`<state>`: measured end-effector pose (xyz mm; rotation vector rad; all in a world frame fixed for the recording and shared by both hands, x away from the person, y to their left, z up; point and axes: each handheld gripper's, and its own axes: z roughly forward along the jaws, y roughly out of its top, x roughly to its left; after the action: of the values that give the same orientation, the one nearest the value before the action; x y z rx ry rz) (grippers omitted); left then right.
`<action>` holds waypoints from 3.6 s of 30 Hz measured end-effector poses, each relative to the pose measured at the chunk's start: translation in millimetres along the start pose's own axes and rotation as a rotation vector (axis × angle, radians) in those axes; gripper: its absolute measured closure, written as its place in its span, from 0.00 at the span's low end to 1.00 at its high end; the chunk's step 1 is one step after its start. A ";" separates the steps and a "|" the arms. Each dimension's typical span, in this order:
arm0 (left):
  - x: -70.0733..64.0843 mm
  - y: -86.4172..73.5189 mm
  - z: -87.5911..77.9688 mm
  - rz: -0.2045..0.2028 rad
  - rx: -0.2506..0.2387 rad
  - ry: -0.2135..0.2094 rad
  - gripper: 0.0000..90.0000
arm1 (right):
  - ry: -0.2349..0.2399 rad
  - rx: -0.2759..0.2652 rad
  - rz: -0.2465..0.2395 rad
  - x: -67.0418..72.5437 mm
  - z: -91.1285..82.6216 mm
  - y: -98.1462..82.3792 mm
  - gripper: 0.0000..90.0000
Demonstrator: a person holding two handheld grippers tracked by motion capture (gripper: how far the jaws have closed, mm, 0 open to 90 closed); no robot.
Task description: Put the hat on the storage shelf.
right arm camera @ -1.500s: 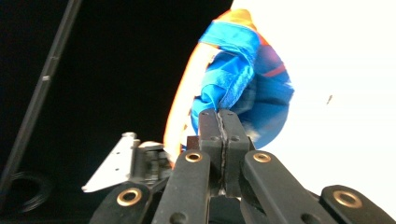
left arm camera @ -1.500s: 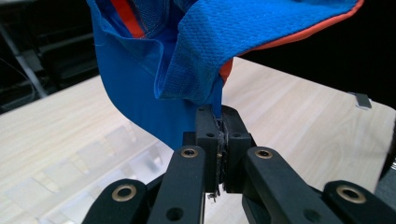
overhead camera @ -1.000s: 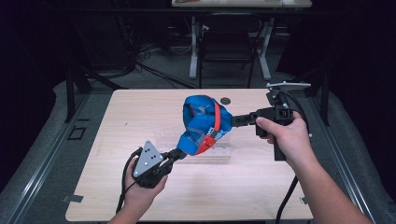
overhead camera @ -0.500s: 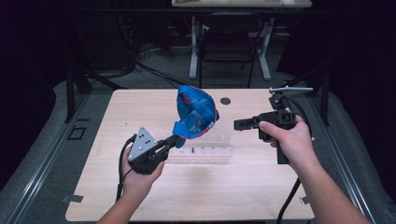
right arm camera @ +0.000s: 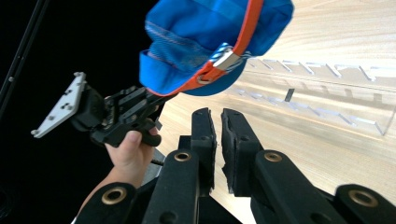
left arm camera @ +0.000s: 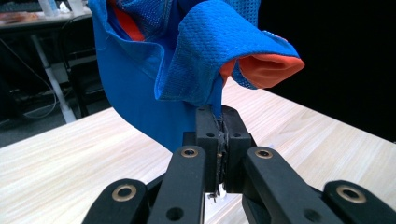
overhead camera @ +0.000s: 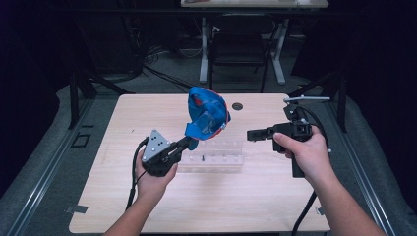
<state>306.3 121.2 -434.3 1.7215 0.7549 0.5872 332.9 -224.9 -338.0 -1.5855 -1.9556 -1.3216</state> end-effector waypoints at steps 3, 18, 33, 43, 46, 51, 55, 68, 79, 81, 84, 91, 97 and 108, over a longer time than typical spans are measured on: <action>2.2 -6.5 5.1 -0.003 0.008 0.004 0.99 | 0.001 -0.006 -0.002 -0.7 -0.5 -0.3 0.92; 0.5 -36.5 28.0 -0.016 0.043 -0.018 0.99 | 0.005 -0.005 0.006 -4.6 0.7 -1.3 0.92; -3.4 -57.2 38.2 -0.018 0.057 -0.011 0.99 | 0.007 -0.009 0.017 -9.3 -0.9 -3.2 0.91; -4.0 -77.1 37.9 -0.028 0.055 -0.001 0.99 | 0.009 -0.009 0.021 -11.2 0.7 -4.3 0.91; -3.5 -83.8 37.8 -0.037 0.067 0.000 0.99 | 0.008 -0.003 0.021 -12.4 2.2 -5.6 0.91; -5.4 -89.9 37.4 -0.033 0.079 -0.002 0.99 | 0.008 0.000 0.021 -13.2 3.0 -6.1 0.91; -5.0 -91.8 36.7 -0.045 0.082 -0.002 0.99 | 0.010 -0.001 0.024 -13.6 4.0 -6.8 0.91; -3.7 -92.3 32.8 -0.032 0.113 -0.008 0.97 | -0.004 0.009 0.023 -17.5 7.0 -9.4 0.90; 1.7 -94.8 28.4 -0.043 0.148 0.002 0.89 | -0.039 0.003 0.015 -19.7 9.6 -12.9 0.89; 2.4 -94.4 26.8 -0.047 0.155 0.004 0.85 | -0.054 0.003 0.006 -20.7 9.6 -13.6 0.89; 3.5 -94.0 24.6 -0.050 0.165 0.000 0.80 | -0.079 -0.006 -0.010 -20.5 10.3 -15.2 0.88; 9.5 -93.8 17.8 -0.054 0.240 -0.001 0.65 | -0.129 0.007 -0.063 -16.7 13.4 -21.5 0.85; 20.6 -97.2 -2.4 -0.043 0.292 0.002 0.59 | -0.220 0.020 -0.125 -14.8 22.7 -35.7 0.84; 49.9 -113.7 -40.0 -0.098 0.300 0.053 0.56 | -0.318 0.003 -0.160 -29.4 34.6 -66.8 0.82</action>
<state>289.6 204.9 -533.0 1.9346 0.9996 0.4712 294.5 -213.5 -408.2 -1.7596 -2.3121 -1.1790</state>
